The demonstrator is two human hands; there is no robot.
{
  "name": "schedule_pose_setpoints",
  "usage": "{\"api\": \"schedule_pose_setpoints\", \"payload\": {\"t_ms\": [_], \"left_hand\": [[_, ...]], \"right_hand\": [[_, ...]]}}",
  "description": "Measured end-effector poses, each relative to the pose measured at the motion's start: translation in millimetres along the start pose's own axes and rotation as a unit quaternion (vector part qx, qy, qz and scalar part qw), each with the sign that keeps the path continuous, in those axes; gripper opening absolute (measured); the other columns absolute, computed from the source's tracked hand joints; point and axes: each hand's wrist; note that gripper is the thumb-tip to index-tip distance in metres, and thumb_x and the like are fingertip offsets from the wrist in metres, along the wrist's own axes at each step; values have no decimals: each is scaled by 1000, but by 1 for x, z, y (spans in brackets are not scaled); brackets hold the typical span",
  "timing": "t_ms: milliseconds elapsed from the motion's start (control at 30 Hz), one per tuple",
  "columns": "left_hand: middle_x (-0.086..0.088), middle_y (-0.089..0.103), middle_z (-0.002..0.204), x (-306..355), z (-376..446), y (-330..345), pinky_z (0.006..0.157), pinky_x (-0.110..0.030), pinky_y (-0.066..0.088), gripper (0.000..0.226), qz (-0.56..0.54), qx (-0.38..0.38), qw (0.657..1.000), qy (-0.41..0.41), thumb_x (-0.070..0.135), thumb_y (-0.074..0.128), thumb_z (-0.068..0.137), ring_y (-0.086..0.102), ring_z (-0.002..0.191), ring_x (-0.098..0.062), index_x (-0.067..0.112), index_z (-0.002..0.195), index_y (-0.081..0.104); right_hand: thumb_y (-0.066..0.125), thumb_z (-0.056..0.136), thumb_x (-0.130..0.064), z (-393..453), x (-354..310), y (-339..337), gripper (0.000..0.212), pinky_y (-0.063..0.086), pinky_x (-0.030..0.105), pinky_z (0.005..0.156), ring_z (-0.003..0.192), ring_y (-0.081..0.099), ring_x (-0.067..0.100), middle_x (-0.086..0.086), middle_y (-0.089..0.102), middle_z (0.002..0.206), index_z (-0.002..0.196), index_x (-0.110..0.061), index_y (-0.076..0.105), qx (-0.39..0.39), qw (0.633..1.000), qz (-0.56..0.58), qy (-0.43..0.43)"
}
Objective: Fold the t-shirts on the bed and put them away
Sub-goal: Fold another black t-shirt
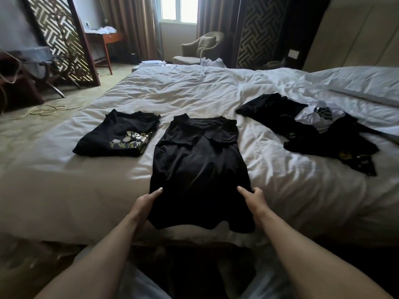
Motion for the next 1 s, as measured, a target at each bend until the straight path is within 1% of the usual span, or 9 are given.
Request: {"api": "schedule_pose_setpoints", "payload": {"t_ms": [167,300,400,533,667,700,767,867,1000], "left_hand": [[-12,75,94,29,5,8,60,-27,57,23,-76,-83,994,-17,28,58,95,71,73,-22,9,102,71],[-5,64,72,33,16,-8,54,-23,54,17,-140,-99,985,-16,20,49,91,64,56,-18,12,88,63],[-9,61,81,19,19,-20,56,-25,52,21,-199,-109,974,-2,20,47,88,63,61,-20,10,95,64],[-5,68,67,12,15,-26,51,-23,55,30,-235,-124,964,13,21,41,97,67,57,-18,10,88,67],[-11,72,106,27,20,-29,80,-34,60,38,-235,-150,960,10,33,50,94,71,94,-26,14,121,69],[-12,72,110,32,23,-27,84,-36,58,39,-223,-159,962,2,34,52,93,70,98,-27,14,121,69],[-11,75,98,41,29,-23,77,-33,60,30,-181,-178,967,-13,28,54,90,73,85,-23,12,104,76],[-12,74,87,47,35,-18,60,-28,59,26,-87,-146,985,-42,23,53,95,72,69,-22,8,101,73],[-20,70,106,37,51,-36,63,-30,57,32,-42,-38,998,-22,22,56,95,68,78,-28,5,120,66]], "right_hand": [[59,98,-23,13,-14,-1,24,56,34,69,71,65,26,13,68,83,100,-1,67,-40,992,114,37],[55,97,-8,18,-13,-10,13,54,29,52,59,62,24,13,64,74,102,-2,65,-52,987,142,50],[56,95,-8,22,4,-15,18,56,38,64,73,64,32,19,65,86,108,2,62,-26,985,158,68],[62,90,-19,23,18,-18,29,56,45,77,85,67,37,22,68,95,108,3,65,-1,985,159,65],[77,67,-49,36,2,-15,55,53,42,78,82,66,28,10,71,90,100,-5,74,-12,983,183,23],[77,70,-47,39,-5,-13,52,52,42,79,82,64,27,9,70,91,101,-5,74,-23,983,182,19],[73,85,-33,47,-17,-11,37,52,42,82,80,64,27,14,70,93,104,-2,73,-47,985,163,24],[66,91,-16,57,-22,-12,22,55,34,68,63,67,23,14,71,82,104,2,70,-89,989,110,42],[58,93,-8,58,-17,-19,10,54,27,49,48,63,20,11,64,62,91,-1,65,-74,985,143,66]]}}
Point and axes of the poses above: each hand's wrist, its own z-axis towards the middle knuckle, its own y-axis out of the palm, x = y × z
